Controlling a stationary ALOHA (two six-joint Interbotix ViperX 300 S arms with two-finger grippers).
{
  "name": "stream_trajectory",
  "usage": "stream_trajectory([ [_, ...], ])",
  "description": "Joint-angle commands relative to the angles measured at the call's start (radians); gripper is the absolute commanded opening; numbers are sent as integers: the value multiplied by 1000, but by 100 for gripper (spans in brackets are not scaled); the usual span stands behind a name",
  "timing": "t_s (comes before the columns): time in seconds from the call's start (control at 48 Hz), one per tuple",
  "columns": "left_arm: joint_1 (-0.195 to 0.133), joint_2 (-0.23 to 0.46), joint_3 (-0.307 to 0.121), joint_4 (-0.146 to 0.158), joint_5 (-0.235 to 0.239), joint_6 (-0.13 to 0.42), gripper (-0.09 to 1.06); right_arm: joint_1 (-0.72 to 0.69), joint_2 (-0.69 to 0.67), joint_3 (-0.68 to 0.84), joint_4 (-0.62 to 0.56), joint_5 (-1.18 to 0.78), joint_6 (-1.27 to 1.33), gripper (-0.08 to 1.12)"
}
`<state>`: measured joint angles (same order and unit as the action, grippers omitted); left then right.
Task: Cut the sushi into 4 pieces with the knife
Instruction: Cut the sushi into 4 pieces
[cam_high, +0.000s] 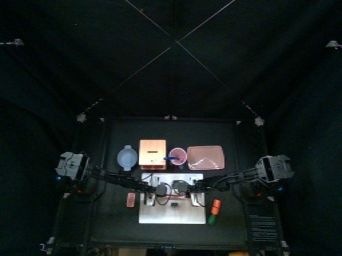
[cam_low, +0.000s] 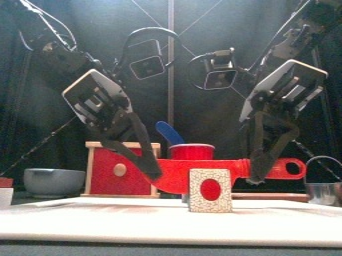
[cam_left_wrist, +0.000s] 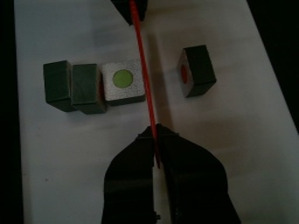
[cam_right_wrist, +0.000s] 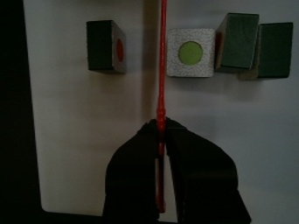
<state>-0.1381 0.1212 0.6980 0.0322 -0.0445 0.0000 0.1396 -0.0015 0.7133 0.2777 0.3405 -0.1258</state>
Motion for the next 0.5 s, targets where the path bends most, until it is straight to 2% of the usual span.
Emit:
stream_trajectory([
  [0.021,-5,-31,-9,-11,-6,3,38,18,-34,-11,3,2,-5,15],
  [0.188,-8,-55,-9,-17,-6,3,43,20,-38,-12,0,2,-3,15],
  [0.5,-3,-81,-9,-28,-6,3,70,20,-103,-5,6,37,-3,15],
])
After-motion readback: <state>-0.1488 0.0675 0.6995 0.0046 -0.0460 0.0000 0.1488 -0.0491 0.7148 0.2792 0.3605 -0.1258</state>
